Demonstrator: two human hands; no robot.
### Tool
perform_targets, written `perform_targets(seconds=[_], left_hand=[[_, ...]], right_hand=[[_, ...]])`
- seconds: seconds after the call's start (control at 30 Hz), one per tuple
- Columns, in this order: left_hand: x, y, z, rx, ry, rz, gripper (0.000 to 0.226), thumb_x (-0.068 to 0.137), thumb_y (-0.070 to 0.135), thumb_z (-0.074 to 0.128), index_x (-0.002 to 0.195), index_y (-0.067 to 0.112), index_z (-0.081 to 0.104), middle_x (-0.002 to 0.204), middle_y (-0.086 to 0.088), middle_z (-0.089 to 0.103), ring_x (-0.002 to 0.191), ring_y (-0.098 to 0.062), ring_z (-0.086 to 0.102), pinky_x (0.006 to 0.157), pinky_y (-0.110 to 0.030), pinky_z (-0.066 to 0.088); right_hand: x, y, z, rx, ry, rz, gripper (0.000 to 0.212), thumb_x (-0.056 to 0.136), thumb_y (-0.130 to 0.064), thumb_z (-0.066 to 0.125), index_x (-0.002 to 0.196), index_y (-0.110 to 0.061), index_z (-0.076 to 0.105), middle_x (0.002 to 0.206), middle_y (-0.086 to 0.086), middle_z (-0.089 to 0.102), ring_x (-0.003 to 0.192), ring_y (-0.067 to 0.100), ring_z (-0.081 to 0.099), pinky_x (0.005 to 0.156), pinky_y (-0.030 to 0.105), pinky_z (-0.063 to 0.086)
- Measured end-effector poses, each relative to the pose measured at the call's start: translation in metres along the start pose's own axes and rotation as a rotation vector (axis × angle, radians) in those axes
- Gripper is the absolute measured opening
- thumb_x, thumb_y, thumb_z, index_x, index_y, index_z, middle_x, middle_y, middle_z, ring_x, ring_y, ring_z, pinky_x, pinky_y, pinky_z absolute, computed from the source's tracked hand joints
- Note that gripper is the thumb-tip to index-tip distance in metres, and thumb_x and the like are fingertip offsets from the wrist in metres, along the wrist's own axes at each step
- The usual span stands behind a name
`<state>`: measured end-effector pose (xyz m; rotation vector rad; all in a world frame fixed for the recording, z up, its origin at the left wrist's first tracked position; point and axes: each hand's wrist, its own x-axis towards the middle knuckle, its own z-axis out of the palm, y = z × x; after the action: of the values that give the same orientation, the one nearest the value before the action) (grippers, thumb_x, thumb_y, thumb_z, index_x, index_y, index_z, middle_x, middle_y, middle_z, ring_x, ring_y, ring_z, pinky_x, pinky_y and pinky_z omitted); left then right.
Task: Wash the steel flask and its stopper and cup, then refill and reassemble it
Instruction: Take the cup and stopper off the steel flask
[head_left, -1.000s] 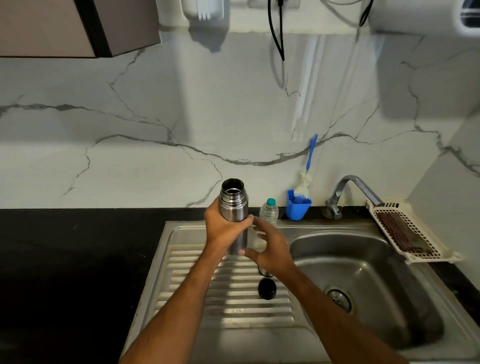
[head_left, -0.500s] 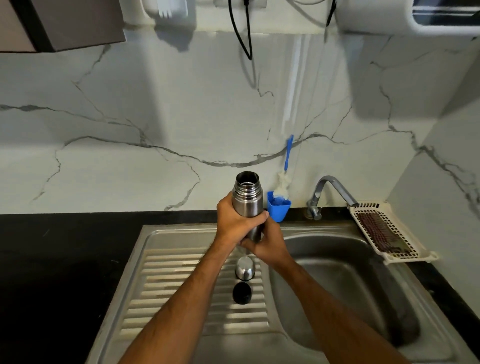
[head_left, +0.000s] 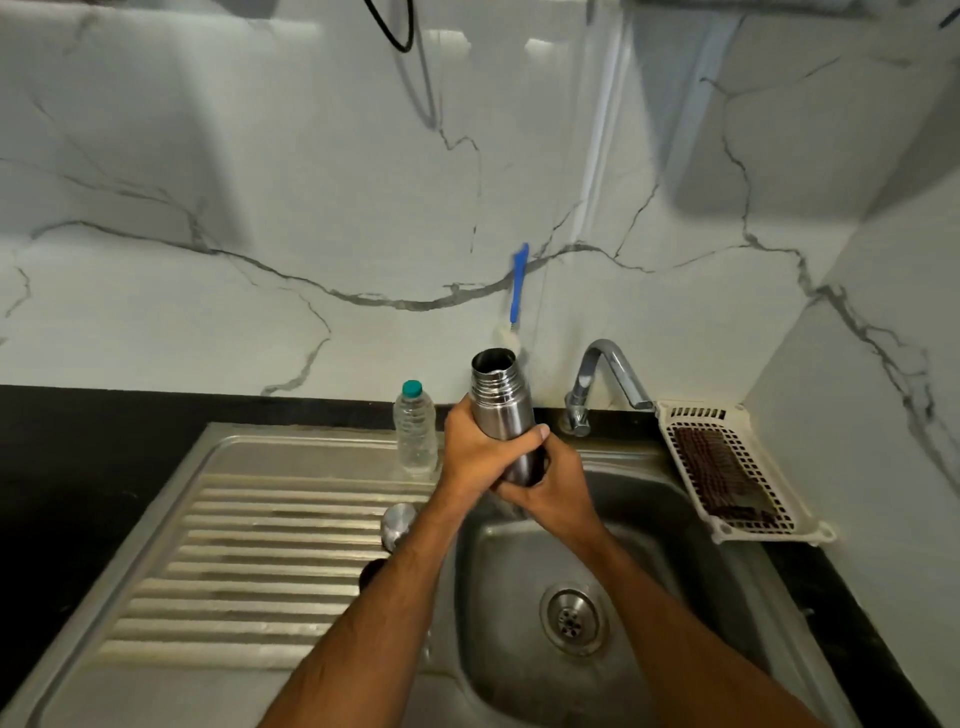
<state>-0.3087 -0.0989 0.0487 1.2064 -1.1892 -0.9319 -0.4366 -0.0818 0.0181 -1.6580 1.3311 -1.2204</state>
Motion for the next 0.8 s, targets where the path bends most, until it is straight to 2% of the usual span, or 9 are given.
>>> perform_targets(seconds=[0.07, 0.13, 0.23, 0.37, 0.53, 0.6, 0.8], left_hand=[[-0.006, -0.011, 0.016, -0.005, -0.015, -0.023, 0.06, 0.057, 0.023, 0.099, 0.108, 0.014, 0.068, 0.097, -0.001, 0.077, 0.087, -0.015, 0.075, 0.081, -0.038, 0.063], [-0.011, -0.021, 0.03, -0.003, -0.032, -0.041, 0.056, 0.059, 0.017, 0.099, 0.106, 0.015, 0.068, 0.096, 0.0, 0.077, 0.087, -0.013, 0.075, 0.08, -0.034, 0.063], [-0.018, -0.038, 0.046, 0.018, -0.044, -0.075, 0.055, 0.058, 0.02, 0.099, 0.103, 0.021, 0.067, 0.097, 0.003, 0.076, 0.086, -0.009, 0.074, 0.08, -0.032, 0.063], [-0.025, -0.065, 0.067, 0.049, -0.066, -0.127, 0.055, 0.058, 0.028, 0.099, 0.101, 0.027, 0.065, 0.097, 0.005, 0.075, 0.085, -0.006, 0.073, 0.079, -0.027, 0.062], [-0.035, -0.095, 0.094, 0.073, -0.068, -0.204, 0.068, 0.05, 0.046, 0.097, 0.107, 0.024, 0.067, 0.1, 0.004, 0.076, 0.09, -0.007, 0.073, 0.084, -0.033, 0.063], [-0.041, -0.106, 0.104, 0.063, -0.043, -0.253, 0.058, 0.052, 0.042, 0.098, 0.099, 0.028, 0.067, 0.096, 0.006, 0.076, 0.087, -0.006, 0.073, 0.083, -0.033, 0.063], [-0.056, -0.133, 0.129, -0.059, 0.067, -0.412, 0.048, 0.056, 0.032, 0.099, 0.095, 0.023, 0.072, 0.09, 0.003, 0.077, 0.082, -0.007, 0.075, 0.081, -0.033, 0.063]], right_hand=[[-0.004, 0.014, -0.012, -0.023, 0.015, 0.012, 0.061, 0.059, 0.0, 0.089, 0.108, -0.027, 0.065, 0.096, -0.006, 0.075, 0.087, 0.01, 0.073, 0.076, 0.024, 0.059], [-0.008, 0.031, -0.022, -0.041, 0.021, 0.028, 0.058, 0.057, -0.005, 0.086, 0.107, -0.026, 0.066, 0.095, -0.007, 0.075, 0.085, 0.011, 0.072, 0.075, 0.028, 0.06], [-0.016, 0.056, -0.033, -0.071, 0.036, 0.054, 0.059, 0.054, -0.013, 0.085, 0.111, -0.018, 0.067, 0.097, -0.004, 0.074, 0.085, 0.012, 0.072, 0.075, 0.035, 0.061], [-0.027, 0.086, -0.044, -0.119, 0.065, 0.106, 0.059, 0.055, -0.015, 0.089, 0.11, -0.021, 0.067, 0.095, -0.005, 0.074, 0.083, 0.011, 0.073, 0.073, 0.036, 0.062], [-0.039, 0.117, -0.058, -0.218, 0.075, 0.148, 0.062, 0.057, -0.014, 0.091, 0.113, -0.023, 0.066, 0.098, -0.009, 0.073, 0.086, 0.004, 0.07, 0.076, 0.025, 0.058], [-0.042, 0.13, -0.065, -0.291, 0.08, 0.146, 0.062, 0.054, -0.014, 0.091, 0.112, -0.022, 0.067, 0.097, -0.008, 0.073, 0.085, 0.002, 0.068, 0.074, 0.02, 0.053], [-0.049, 0.158, -0.081, -0.462, 0.087, 0.155, 0.078, 0.053, -0.014, 0.093, 0.125, -0.018, 0.065, 0.117, -0.002, 0.069, 0.102, 0.011, 0.063, 0.086, 0.027, 0.049]])
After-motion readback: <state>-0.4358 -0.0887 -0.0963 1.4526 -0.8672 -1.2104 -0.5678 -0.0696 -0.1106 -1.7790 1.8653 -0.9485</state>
